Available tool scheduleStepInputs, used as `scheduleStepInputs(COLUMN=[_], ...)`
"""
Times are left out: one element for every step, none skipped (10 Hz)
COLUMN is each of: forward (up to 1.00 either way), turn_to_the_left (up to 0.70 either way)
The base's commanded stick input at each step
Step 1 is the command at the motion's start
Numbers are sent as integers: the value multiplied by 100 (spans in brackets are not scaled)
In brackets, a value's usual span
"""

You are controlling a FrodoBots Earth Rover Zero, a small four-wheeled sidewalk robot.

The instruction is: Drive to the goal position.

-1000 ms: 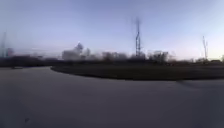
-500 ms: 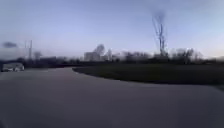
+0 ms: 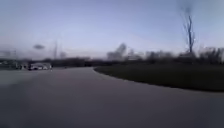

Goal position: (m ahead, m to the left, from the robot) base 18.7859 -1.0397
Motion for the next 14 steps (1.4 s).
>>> scheduleStepInputs(forward=[100,100,100,100,100,100,100,100,100,100,100,100,100,100], turn_to_the_left=[40,23,8,4,4,4,4,4,4,4,4,4,4,4])
